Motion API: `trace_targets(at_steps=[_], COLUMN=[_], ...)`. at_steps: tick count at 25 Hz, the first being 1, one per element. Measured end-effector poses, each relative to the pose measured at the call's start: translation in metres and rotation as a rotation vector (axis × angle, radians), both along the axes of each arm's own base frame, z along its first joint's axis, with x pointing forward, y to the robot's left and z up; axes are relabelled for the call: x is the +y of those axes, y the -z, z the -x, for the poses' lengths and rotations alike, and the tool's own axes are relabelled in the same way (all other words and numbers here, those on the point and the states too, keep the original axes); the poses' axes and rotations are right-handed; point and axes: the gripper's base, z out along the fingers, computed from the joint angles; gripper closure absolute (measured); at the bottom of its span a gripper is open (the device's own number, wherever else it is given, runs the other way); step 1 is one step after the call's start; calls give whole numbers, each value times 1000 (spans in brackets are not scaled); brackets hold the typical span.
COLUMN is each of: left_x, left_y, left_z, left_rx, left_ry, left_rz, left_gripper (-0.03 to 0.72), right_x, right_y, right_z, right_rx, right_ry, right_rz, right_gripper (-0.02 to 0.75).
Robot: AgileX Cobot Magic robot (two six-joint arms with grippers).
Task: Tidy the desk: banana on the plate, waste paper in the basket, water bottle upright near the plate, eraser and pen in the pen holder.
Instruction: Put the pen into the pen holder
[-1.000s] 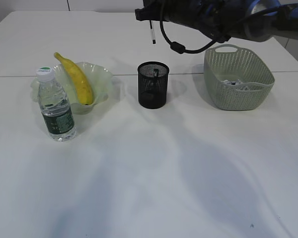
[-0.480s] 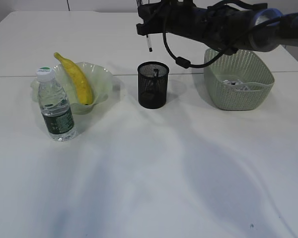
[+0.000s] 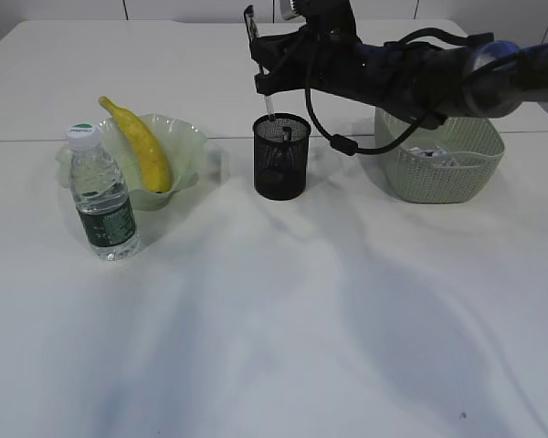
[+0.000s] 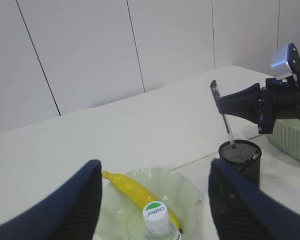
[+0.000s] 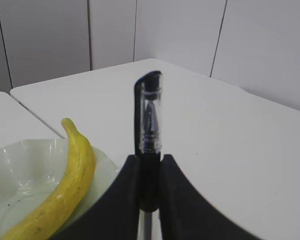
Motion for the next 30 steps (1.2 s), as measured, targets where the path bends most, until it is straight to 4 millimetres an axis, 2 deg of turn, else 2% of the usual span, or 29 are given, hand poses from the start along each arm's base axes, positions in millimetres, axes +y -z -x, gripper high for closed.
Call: trace_targets(at_steps=[10,21,26,30], left_x=[0,0,0,0], left_y=[0,0,0,1], left_z=[0,0,0,-2], left_rx=[0,-1,-1,4], left_ry=[0,-2,-2,-4], left_rz=[0,0,0,-2], left_gripper=[214,214,214,214], right_x=[-13,-11,-12,-12], right_y=[9,8,21,22], right_z=[2,5,1,1], right_rx=[-9,-61,-42,-46], right_ry=[-30,-69,-47,-45], right_rz=[-21,-49,-67,-63], right_gripper=[676,676,676,676])
